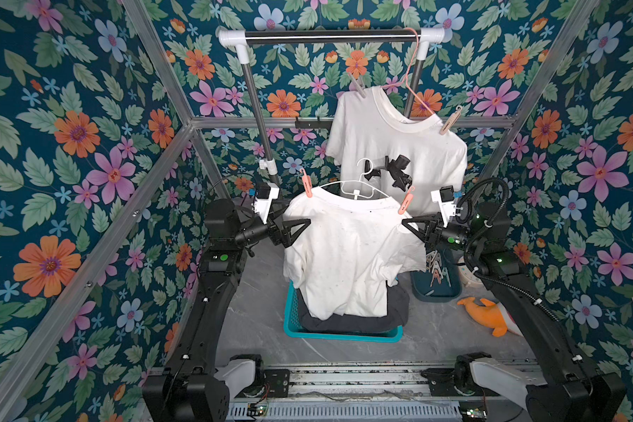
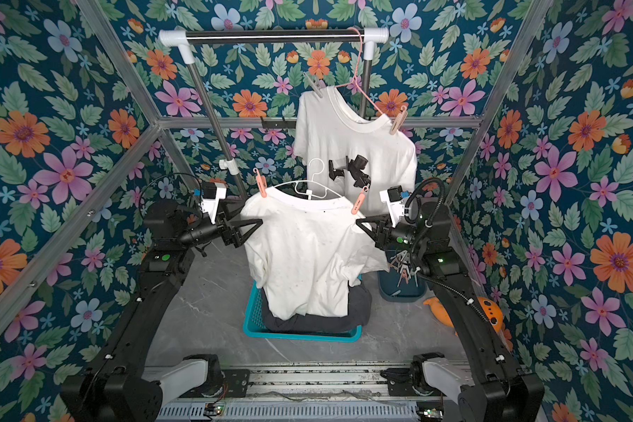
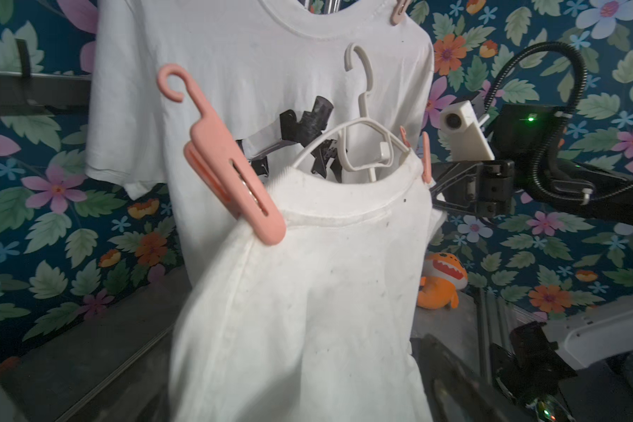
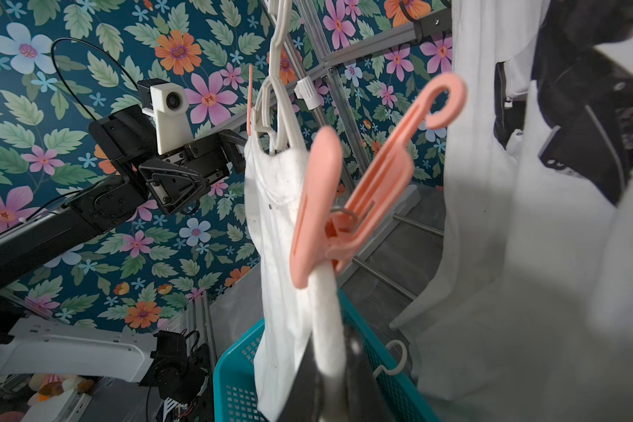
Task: Use clothespins to secure the t-shirt on both sides of the hanger
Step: Hang the hanger on the clothesline.
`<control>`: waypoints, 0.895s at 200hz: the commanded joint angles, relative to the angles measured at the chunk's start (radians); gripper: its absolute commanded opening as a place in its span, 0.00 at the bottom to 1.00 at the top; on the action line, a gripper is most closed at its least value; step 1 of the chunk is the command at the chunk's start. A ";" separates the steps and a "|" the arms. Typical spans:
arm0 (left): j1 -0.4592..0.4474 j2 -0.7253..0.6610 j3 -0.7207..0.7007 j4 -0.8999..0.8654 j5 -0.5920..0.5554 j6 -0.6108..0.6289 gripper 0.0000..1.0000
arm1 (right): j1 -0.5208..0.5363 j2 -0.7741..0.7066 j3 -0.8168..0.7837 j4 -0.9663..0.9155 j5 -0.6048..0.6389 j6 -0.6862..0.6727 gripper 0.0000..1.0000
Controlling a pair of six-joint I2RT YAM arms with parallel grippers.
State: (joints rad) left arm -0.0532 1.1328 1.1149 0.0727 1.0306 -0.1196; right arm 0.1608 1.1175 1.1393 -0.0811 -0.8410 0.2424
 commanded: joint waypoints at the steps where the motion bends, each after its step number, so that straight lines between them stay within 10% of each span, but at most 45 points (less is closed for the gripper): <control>1: 0.008 -0.018 0.001 -0.013 -0.145 0.005 1.00 | 0.031 0.003 0.075 -0.115 0.146 -0.030 0.00; 179: 0.026 -0.062 -0.132 0.158 -0.109 -0.128 1.00 | 0.129 0.134 0.584 -0.231 0.370 -0.045 0.00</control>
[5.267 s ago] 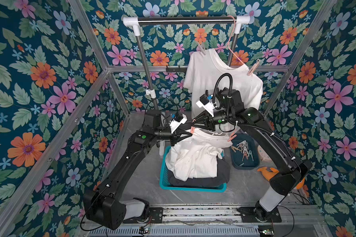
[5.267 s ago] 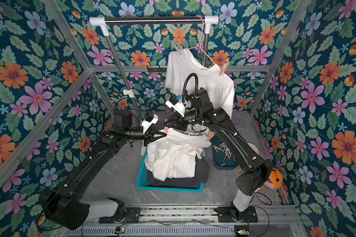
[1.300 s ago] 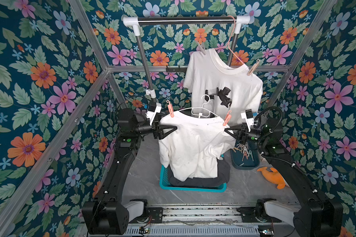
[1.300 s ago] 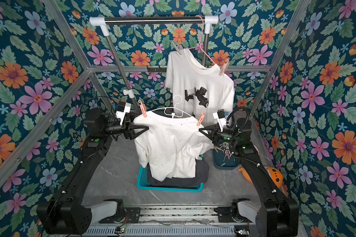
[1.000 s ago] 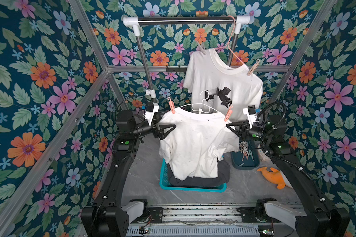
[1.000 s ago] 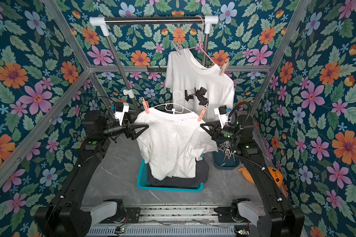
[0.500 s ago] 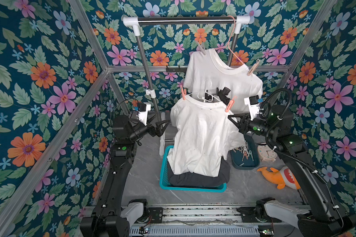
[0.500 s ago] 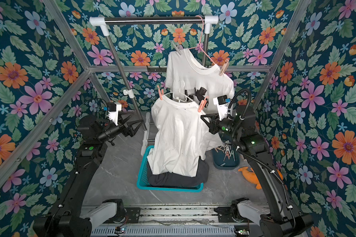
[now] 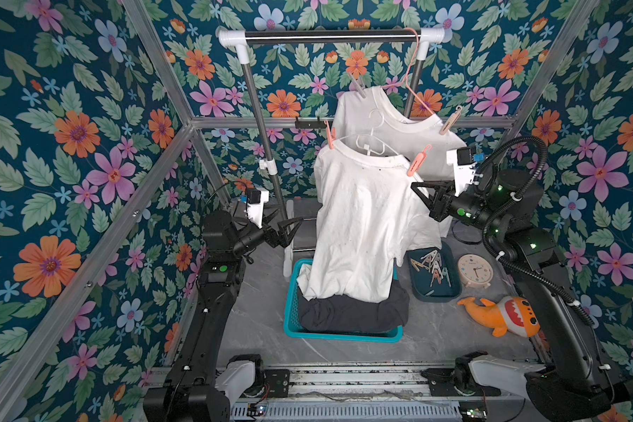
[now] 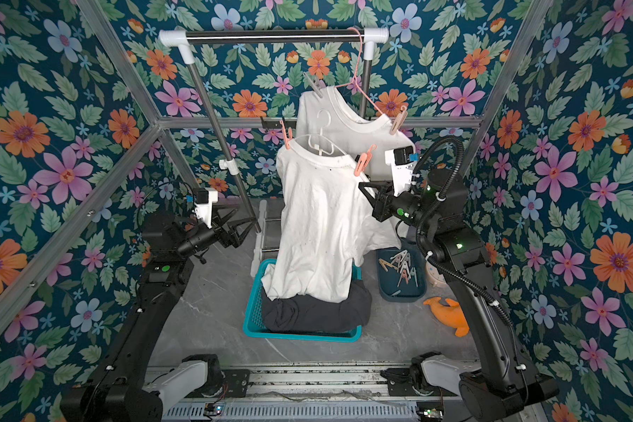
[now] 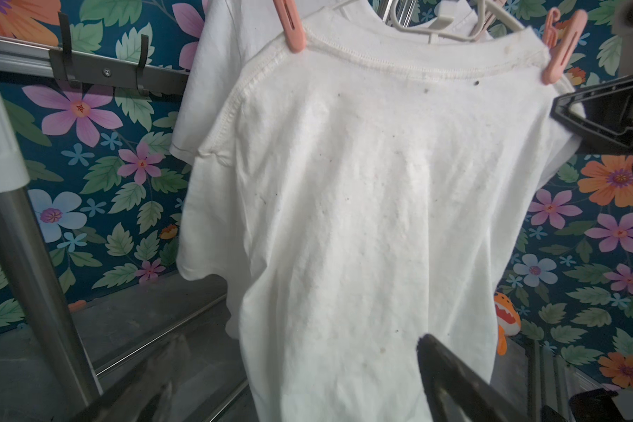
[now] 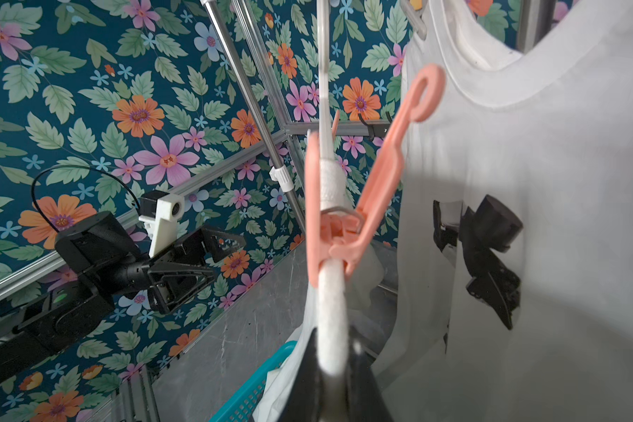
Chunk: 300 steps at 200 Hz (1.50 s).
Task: Use clothespins to secure the t-shirt on both sides of the hanger
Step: Hang the hanger on the clothesline.
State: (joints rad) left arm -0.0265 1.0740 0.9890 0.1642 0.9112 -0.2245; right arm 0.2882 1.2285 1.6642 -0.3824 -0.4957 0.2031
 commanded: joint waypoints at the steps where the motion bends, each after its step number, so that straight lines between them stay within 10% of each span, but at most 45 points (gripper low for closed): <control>1: -0.001 -0.003 -0.006 0.066 0.011 -0.024 1.00 | 0.002 0.024 0.061 0.072 0.025 -0.006 0.00; 300: -0.001 -0.038 -0.011 0.034 0.008 0.034 1.00 | 0.000 0.509 0.760 0.068 0.143 -0.046 0.00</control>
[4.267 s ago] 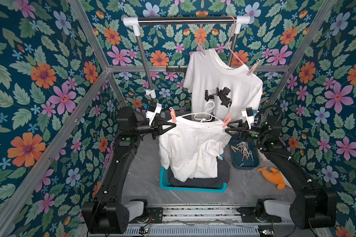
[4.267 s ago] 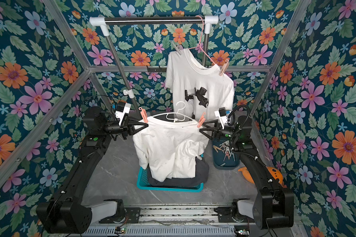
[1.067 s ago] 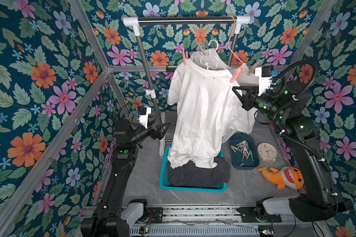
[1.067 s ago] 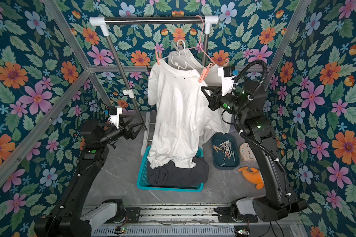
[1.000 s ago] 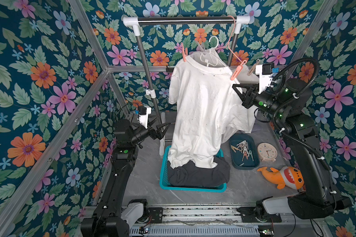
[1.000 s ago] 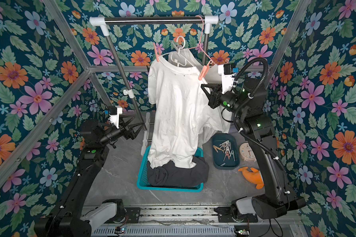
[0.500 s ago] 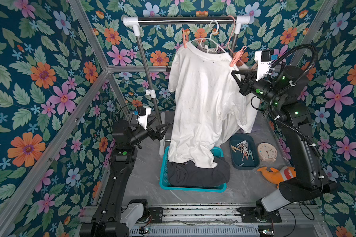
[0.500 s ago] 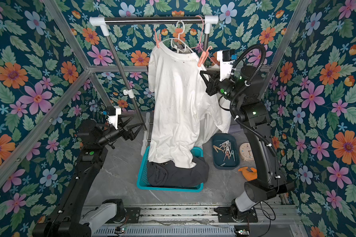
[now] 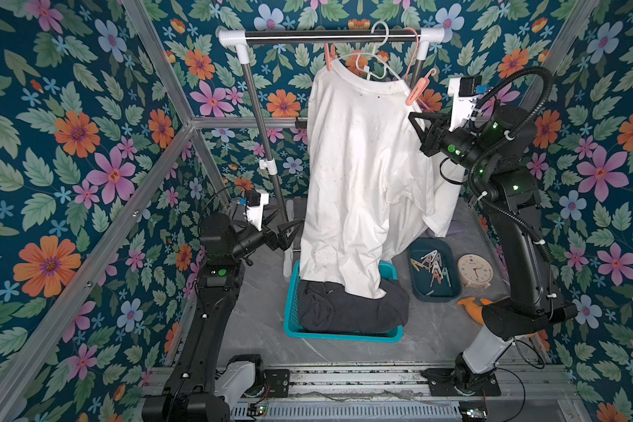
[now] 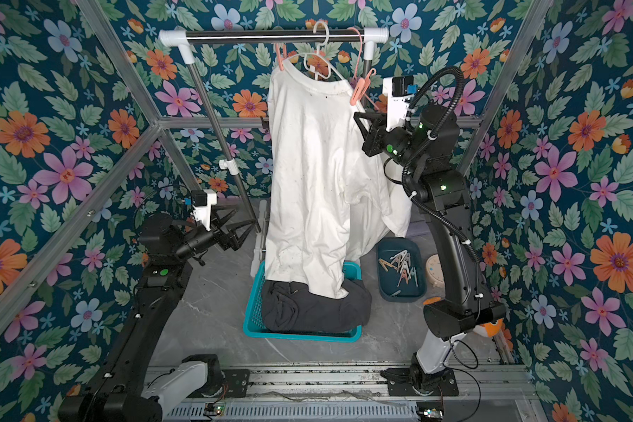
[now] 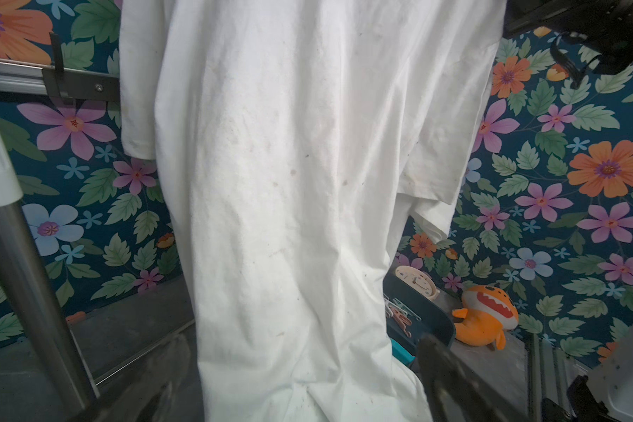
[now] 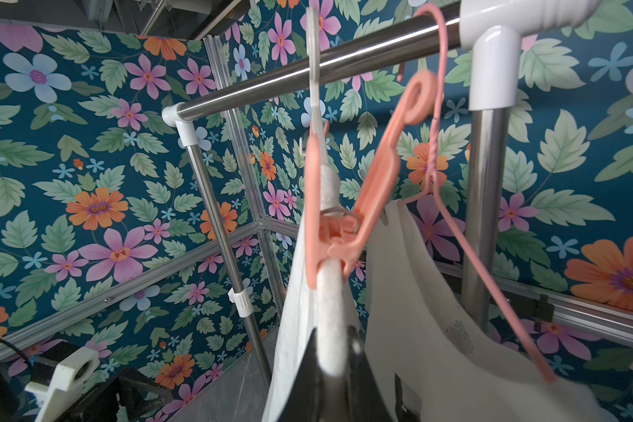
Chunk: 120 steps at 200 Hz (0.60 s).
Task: Use clothespins to secure the t-shirt on both sides of the hanger
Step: Hang the hanger on the clothesline.
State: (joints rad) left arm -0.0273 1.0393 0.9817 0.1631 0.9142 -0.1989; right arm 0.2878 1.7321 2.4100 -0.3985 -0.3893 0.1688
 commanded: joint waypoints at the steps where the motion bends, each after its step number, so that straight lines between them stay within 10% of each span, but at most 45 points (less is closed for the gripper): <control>1: 0.000 -0.004 -0.005 0.036 0.005 0.009 1.00 | 0.001 0.006 0.014 0.085 0.038 -0.012 0.00; 120: 0.001 -0.005 -0.008 0.029 0.001 0.017 1.00 | 0.006 0.082 0.119 0.047 0.122 -0.043 0.00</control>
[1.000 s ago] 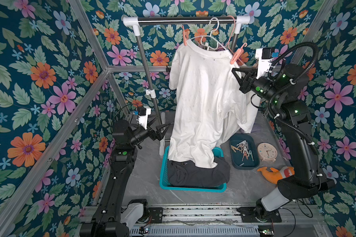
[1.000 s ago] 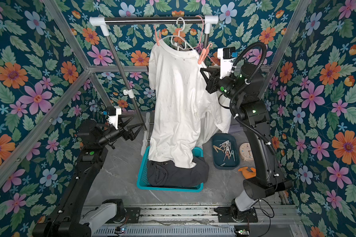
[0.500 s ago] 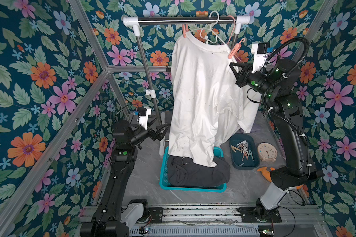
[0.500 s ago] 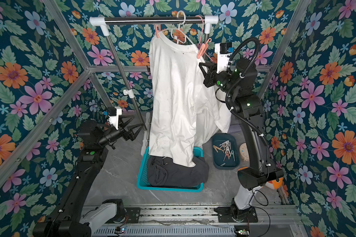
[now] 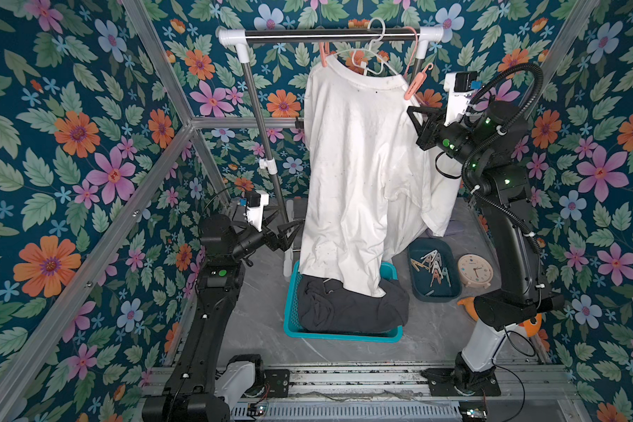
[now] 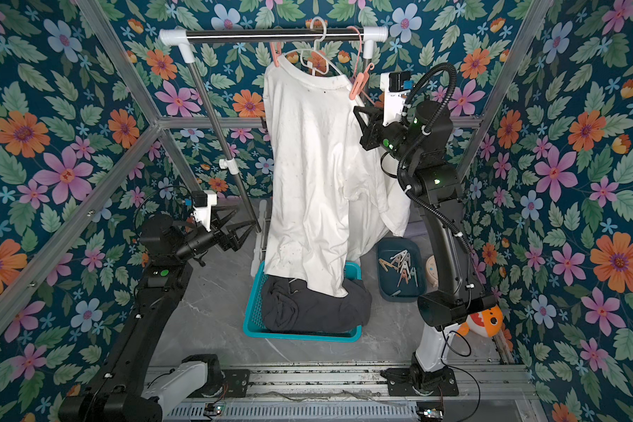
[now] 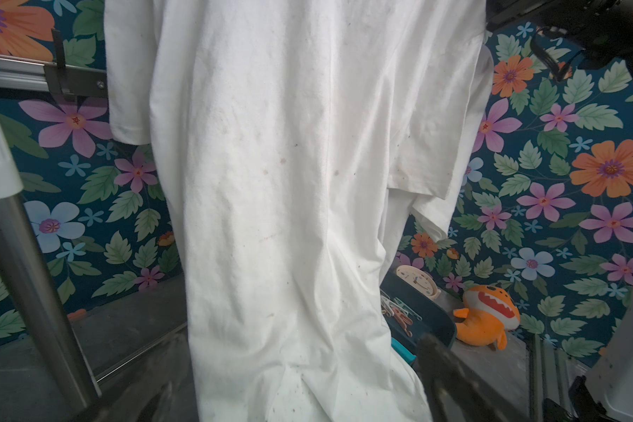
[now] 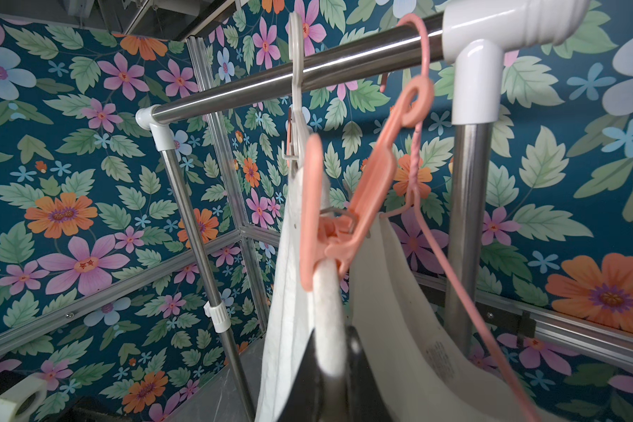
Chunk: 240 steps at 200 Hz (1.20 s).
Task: Use clothespins to secure the t-shirt on both sides of the hanger
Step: Hang the hanger on the clothesline.
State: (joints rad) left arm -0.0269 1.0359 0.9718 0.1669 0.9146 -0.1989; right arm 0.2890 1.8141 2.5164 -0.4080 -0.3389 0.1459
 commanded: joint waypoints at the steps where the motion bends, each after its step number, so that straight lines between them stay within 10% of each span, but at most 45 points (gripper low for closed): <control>1: 0.000 -0.002 0.002 0.025 0.001 0.018 1.00 | 0.005 0.000 0.013 0.055 0.074 -0.021 0.00; 240: -0.001 0.003 0.018 0.024 0.018 0.006 1.00 | 0.200 0.082 0.165 -0.087 0.608 -0.302 0.00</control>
State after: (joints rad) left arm -0.0269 1.0412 0.9909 0.1581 0.9154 -0.1780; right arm 0.4908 1.8927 2.6778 -0.5522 0.1719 -0.1562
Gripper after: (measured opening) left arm 0.998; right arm 0.099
